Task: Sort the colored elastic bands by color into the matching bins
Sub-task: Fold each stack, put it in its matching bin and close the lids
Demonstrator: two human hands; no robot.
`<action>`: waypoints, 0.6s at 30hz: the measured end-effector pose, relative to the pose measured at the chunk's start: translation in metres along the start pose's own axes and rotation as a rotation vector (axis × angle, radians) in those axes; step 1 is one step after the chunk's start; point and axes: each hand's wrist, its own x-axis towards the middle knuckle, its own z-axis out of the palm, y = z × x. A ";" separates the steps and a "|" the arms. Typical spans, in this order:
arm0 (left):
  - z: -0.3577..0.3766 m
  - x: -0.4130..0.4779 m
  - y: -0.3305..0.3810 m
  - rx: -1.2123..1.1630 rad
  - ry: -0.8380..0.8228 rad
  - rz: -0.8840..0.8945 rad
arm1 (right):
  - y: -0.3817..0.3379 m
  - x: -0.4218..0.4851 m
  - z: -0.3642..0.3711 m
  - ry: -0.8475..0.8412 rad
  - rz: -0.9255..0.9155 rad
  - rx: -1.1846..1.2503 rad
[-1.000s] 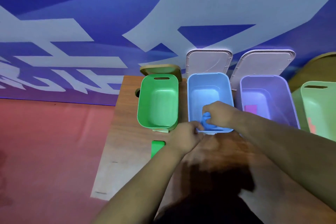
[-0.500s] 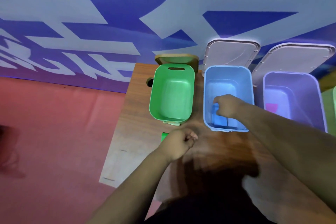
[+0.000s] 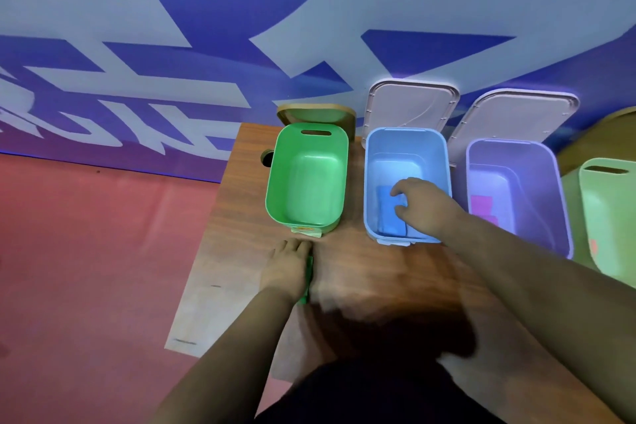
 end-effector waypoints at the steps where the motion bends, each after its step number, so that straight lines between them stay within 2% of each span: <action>1: 0.000 0.002 0.001 0.000 -0.021 -0.004 | -0.003 -0.006 0.000 0.009 -0.020 0.008; 5: -0.002 0.006 0.000 -0.026 -0.106 -0.044 | -0.015 -0.030 0.002 0.070 -0.112 0.064; 11: -0.020 -0.003 -0.001 -0.130 -0.113 -0.032 | -0.038 -0.055 0.009 0.170 -0.241 0.166; 15: -0.055 -0.019 0.003 -0.407 -0.141 0.013 | -0.057 -0.066 0.012 0.160 -0.336 0.312; 18: -0.087 -0.030 0.004 -0.647 -0.156 0.081 | -0.073 -0.070 0.016 0.067 -0.372 0.382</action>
